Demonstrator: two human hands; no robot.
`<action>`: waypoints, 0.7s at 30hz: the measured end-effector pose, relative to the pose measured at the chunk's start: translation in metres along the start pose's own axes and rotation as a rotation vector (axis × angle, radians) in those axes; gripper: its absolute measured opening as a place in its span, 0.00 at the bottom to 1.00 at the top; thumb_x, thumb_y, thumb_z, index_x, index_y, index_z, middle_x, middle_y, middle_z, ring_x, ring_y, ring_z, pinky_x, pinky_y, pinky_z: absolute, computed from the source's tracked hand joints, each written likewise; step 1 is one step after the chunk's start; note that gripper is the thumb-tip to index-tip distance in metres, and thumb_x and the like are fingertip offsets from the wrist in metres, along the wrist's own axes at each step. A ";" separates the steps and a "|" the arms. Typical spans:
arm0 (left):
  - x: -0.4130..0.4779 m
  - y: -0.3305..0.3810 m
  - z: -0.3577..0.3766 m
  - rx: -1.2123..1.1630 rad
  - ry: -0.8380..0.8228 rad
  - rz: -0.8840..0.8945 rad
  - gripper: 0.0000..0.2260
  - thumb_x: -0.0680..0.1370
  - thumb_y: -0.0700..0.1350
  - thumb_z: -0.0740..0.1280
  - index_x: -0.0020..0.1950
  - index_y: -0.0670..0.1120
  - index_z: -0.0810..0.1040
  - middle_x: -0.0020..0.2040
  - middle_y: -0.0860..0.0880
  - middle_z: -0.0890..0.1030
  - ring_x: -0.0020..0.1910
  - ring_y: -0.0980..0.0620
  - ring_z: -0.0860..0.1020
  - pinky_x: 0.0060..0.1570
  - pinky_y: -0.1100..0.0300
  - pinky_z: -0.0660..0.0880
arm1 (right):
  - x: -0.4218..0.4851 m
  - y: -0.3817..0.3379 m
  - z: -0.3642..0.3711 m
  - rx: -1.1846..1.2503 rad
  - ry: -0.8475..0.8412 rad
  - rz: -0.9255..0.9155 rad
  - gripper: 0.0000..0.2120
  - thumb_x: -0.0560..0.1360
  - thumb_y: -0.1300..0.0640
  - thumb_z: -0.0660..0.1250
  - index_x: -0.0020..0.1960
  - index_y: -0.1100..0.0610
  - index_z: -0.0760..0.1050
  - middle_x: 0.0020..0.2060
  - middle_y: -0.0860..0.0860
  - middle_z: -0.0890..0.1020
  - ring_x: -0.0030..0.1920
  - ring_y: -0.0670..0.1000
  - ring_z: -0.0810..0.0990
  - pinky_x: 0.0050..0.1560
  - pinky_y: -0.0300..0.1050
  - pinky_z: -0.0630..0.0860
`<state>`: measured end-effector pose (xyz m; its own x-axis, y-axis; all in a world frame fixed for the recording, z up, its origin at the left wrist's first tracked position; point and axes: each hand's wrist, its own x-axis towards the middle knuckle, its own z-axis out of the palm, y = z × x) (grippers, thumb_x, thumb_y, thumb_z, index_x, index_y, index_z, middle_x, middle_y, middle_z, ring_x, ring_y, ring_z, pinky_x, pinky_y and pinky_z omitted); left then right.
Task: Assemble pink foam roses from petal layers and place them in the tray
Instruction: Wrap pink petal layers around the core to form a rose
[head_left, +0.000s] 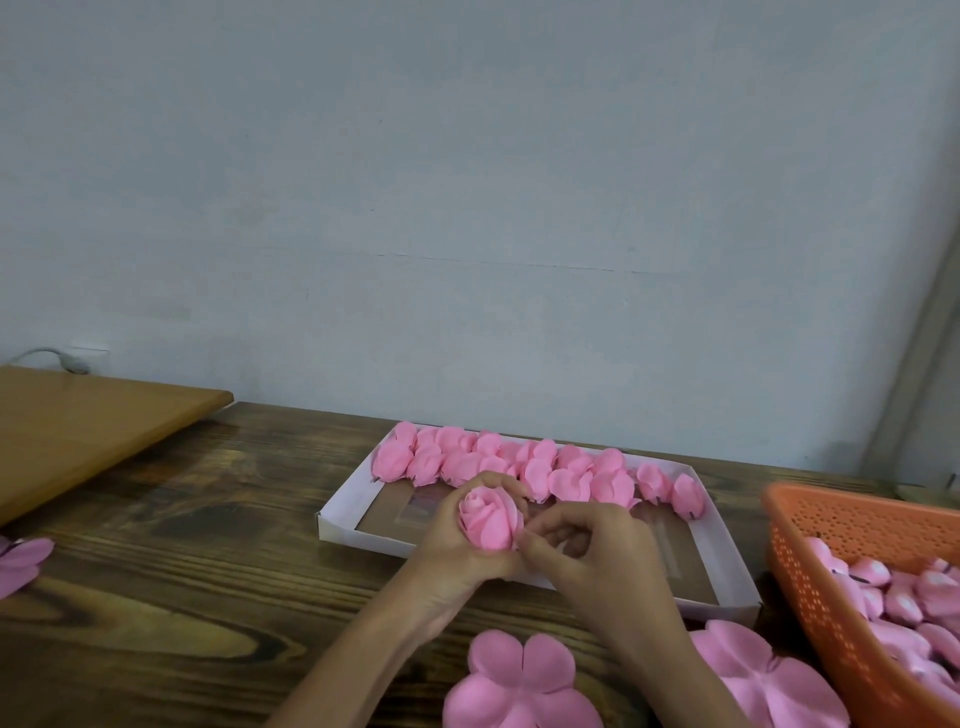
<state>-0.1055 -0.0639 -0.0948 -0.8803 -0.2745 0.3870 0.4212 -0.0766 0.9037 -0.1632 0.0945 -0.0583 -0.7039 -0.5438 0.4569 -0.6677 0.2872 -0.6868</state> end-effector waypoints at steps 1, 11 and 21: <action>0.000 -0.001 0.000 -0.007 -0.003 -0.003 0.23 0.63 0.31 0.82 0.52 0.46 0.81 0.45 0.46 0.81 0.47 0.48 0.81 0.45 0.51 0.82 | 0.000 0.000 0.001 0.004 -0.001 0.012 0.08 0.71 0.55 0.76 0.35 0.46 0.84 0.32 0.36 0.84 0.38 0.40 0.82 0.38 0.38 0.78; -0.003 0.000 0.008 -0.117 0.013 -0.106 0.23 0.60 0.30 0.80 0.51 0.46 0.82 0.43 0.41 0.80 0.42 0.45 0.80 0.32 0.57 0.78 | 0.001 -0.001 0.008 0.389 -0.141 0.121 0.12 0.75 0.65 0.70 0.36 0.52 0.82 0.30 0.51 0.85 0.33 0.44 0.83 0.32 0.35 0.74; -0.003 -0.002 0.005 -0.170 -0.071 -0.111 0.18 0.67 0.34 0.83 0.51 0.46 0.82 0.42 0.44 0.80 0.36 0.50 0.77 0.30 0.61 0.73 | 0.005 0.003 0.006 0.482 -0.158 0.243 0.08 0.78 0.63 0.67 0.42 0.63 0.79 0.32 0.53 0.81 0.34 0.50 0.78 0.33 0.45 0.75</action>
<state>-0.1049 -0.0586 -0.0969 -0.9340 -0.1876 0.3040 0.3462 -0.2651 0.8999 -0.1670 0.0885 -0.0613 -0.7539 -0.6293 0.1885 -0.2784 0.0461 -0.9594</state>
